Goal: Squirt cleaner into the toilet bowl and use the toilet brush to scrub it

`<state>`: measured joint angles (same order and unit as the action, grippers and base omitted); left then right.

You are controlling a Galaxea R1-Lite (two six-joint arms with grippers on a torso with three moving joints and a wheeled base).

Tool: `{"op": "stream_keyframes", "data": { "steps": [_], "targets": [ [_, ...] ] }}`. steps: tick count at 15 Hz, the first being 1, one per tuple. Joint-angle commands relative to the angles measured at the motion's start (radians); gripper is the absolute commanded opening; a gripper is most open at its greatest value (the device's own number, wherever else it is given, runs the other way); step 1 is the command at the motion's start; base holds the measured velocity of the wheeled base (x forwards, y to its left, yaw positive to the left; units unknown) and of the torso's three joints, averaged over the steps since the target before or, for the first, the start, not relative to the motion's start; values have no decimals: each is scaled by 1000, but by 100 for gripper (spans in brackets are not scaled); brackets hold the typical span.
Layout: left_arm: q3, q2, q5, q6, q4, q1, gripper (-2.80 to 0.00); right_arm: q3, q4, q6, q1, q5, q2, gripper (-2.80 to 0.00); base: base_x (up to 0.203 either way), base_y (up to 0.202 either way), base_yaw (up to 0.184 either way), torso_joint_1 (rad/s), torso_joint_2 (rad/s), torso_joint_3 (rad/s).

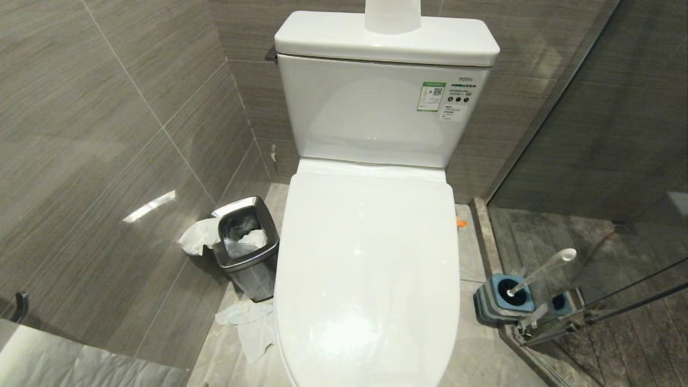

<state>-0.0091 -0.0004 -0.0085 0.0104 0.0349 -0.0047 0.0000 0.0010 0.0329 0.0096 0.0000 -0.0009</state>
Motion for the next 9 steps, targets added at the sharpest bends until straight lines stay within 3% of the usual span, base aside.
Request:
{"op": "stream_keyframes", "data": {
  "steps": [1, 5, 9],
  "targets": [
    [0, 0, -1, 3, 0, 0, -280, 0, 1, -11, 0, 2, 1, -280, 0, 0, 0, 0, 0, 0],
    [0, 1, -4, 19, 0, 0, -280, 0, -3, -136, 0, 33, 1, -280, 0, 0, 0, 0, 0, 0],
    [1, 0, -52, 169, 0, 0, -280, 0, -4, -142, 0, 33, 1, -280, 0, 0, 0, 0, 0, 0]
  ]
}}
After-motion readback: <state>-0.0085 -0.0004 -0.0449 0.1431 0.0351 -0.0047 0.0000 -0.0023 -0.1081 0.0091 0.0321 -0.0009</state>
